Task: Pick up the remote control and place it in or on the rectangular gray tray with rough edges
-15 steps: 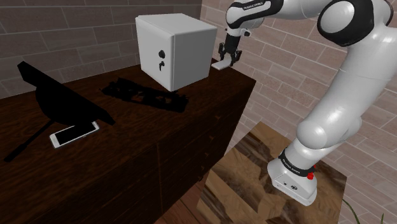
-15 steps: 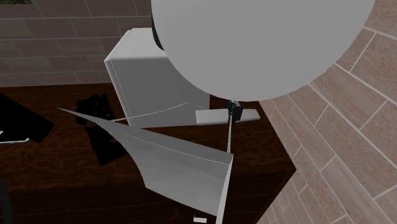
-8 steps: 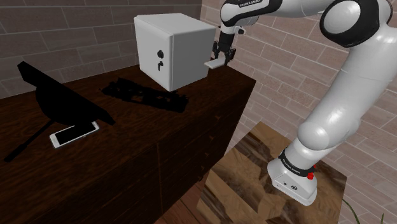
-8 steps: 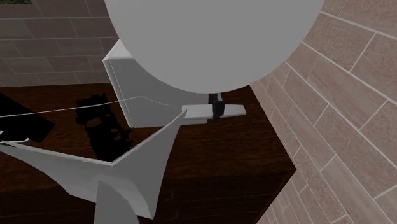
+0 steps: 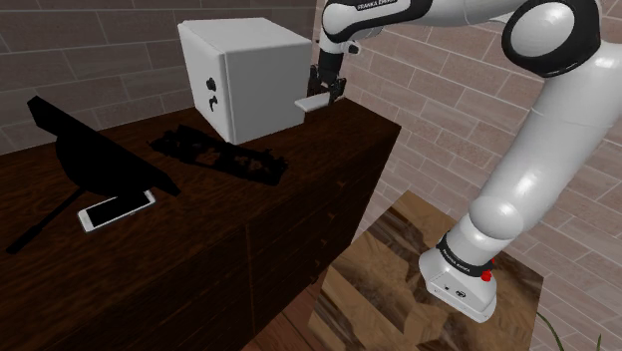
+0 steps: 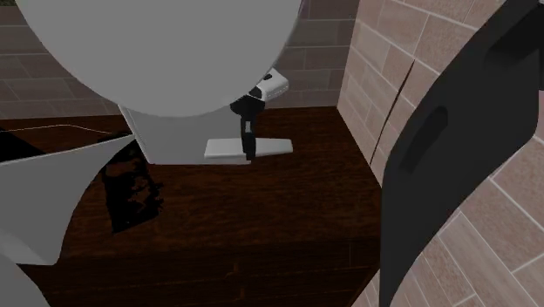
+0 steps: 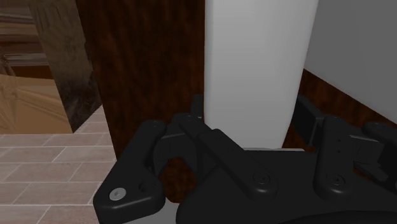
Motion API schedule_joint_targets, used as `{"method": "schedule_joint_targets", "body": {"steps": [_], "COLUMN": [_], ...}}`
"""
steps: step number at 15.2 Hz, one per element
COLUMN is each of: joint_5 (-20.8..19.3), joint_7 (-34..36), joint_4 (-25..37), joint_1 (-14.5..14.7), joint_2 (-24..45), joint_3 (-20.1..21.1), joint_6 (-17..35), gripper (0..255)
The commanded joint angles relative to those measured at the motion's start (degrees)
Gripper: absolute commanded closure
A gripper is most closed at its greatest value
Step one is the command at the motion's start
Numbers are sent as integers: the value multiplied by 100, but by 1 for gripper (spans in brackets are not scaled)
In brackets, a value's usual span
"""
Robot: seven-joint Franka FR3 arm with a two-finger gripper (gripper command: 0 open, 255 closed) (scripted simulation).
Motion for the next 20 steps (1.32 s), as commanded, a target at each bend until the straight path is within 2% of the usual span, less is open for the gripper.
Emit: {"method": "schedule_joint_targets", "body": {"steps": [1, 11, 16, 20], "joint_5": [-7, -258, -439, -600], "joint_7": [232, 1503, 2087, 2504], "joint_4": [159, 1241, 2135, 3110], "joint_1": [223, 1088, 1579, 2023], "joint_2": [185, 967, 1578, 2209], "joint_3": [171, 560, 690, 748], "joint_6": [-42, -367, -673, -1033], "gripper": [255, 255, 255, 255]}}
